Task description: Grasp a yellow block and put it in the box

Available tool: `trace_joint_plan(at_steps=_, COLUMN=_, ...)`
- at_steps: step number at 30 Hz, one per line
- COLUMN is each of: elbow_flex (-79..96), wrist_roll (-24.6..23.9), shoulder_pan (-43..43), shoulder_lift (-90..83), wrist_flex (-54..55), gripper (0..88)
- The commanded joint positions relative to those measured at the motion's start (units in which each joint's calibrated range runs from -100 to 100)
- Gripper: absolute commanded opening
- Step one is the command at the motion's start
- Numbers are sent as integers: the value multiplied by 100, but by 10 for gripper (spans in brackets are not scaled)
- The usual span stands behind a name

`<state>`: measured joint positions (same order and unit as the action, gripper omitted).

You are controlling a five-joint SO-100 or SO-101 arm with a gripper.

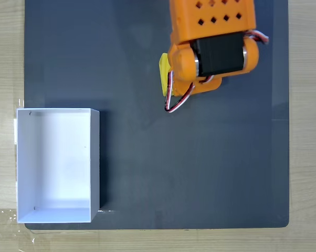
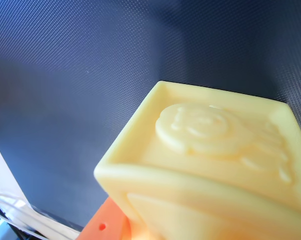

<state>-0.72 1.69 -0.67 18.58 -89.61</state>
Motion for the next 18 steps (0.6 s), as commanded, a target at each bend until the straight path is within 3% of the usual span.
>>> trace_joint_plan(at_steps=1, elbow_flex=-403, wrist_roll=15, shoulder_pan=51, shoulder_lift=-130, wrist_flex=70, gripper=179)
trace_joint_plan(at_steps=9, elbow_flex=-2483, wrist_roll=-54, shoulder_pan=59, shoulder_lift=-274, wrist_flex=183, gripper=178)
trace_joint_plan(at_steps=18, elbow_flex=-3659, wrist_roll=-232, shoulder_pan=1069, shoulder_lift=-562, wrist_flex=1928, gripper=178)
